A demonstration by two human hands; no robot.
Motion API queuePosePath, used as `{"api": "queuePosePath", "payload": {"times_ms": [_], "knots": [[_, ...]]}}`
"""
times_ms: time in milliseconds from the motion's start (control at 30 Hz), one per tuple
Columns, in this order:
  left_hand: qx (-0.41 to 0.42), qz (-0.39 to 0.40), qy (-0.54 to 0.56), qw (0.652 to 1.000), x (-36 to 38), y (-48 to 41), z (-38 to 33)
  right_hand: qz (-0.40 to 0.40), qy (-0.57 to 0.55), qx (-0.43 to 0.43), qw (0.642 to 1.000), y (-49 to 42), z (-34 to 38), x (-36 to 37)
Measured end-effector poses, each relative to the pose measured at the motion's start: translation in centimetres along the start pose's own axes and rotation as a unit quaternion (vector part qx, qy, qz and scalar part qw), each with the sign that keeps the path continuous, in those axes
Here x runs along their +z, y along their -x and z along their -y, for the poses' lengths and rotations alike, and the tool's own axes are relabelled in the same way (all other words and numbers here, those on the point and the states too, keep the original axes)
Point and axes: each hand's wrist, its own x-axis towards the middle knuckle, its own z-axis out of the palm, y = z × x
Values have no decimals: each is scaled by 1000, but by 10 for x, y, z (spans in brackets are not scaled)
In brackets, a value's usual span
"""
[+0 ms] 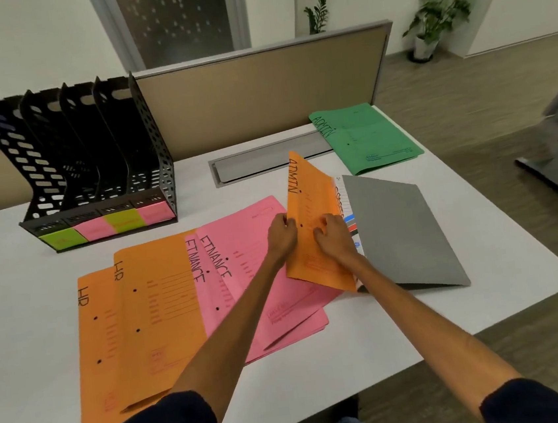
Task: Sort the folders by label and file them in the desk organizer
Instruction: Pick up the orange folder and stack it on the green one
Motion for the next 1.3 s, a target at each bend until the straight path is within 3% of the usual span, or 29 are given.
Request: {"api": "queuePosePath", "payload": {"times_ms": [300,400,567,867,1300], "knots": [[109,-113,51,986,-96,-17,-11,-18,-115,77,990,-8,31,-3],[128,-133,69,980,-125,-19,-16,-23,-203,115,972,-13,45,-5],[142,-153,103,972,-152,-18,-18,8,-329,91,940,-20,67,-11],[149,-124,152,969,-143,-7,-24,-79,-319,62,943,-21,79,-26],[125,-133,152,971,-72,-23,-39,-125,-282,79,948,-43,29,-64]]}}
